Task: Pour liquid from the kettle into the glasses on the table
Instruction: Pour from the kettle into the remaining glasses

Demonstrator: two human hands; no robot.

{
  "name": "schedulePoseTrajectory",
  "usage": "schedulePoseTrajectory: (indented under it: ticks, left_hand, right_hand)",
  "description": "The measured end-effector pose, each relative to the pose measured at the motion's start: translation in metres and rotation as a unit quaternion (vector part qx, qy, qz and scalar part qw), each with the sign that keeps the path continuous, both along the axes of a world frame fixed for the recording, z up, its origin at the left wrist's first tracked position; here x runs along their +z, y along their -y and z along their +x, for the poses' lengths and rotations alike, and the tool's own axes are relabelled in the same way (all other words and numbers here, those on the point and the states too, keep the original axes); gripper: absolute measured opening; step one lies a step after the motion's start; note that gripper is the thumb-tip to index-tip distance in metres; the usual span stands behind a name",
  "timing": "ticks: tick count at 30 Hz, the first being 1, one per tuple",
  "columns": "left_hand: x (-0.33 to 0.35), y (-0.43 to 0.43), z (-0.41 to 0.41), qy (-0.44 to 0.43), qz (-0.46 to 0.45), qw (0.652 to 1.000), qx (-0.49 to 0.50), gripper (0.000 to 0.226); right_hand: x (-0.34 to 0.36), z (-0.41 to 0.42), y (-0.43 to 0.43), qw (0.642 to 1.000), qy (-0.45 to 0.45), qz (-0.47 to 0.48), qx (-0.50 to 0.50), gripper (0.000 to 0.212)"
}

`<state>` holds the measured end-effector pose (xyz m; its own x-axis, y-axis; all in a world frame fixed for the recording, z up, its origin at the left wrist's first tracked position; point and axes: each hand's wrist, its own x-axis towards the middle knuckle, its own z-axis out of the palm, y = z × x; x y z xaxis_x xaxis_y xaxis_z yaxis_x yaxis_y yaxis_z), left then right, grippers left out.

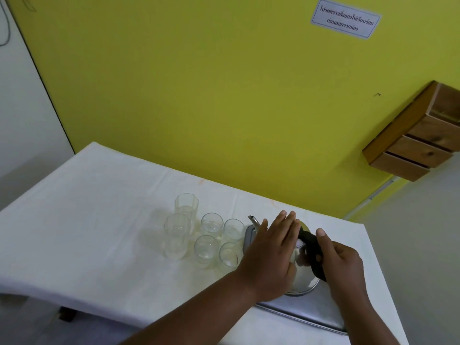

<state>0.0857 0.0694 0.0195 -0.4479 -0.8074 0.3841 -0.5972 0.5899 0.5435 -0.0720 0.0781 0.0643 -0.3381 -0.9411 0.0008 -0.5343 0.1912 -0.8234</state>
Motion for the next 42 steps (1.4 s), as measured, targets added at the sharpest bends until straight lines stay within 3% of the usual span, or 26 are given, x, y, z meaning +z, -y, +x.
schedulePoseTrajectory:
  ticks: [4,15,21,42]
  left_hand:
    - [0.001,-0.013,0.001,-0.006,0.010,1.000,0.015,0.074]
    - [-0.019,-0.041,0.006,-0.062,0.122,0.990,0.043,0.081]
    - [-0.025,-0.040,0.010,-0.091,0.175,0.979,0.046,0.079]
    - [-0.022,-0.040,0.014,-0.119,0.168,0.978,0.042,0.081]
  right_hand:
    - [0.002,-0.004,-0.003,0.999,0.012,0.029,0.040,0.078]
    - [0.014,0.007,0.008,0.961,-0.239,0.073,0.118,0.069]
    - [0.014,0.016,0.018,0.937,-0.311,0.084,0.133,0.069]
    - [0.028,0.024,0.021,0.910,-0.377,0.082,0.151,0.069]
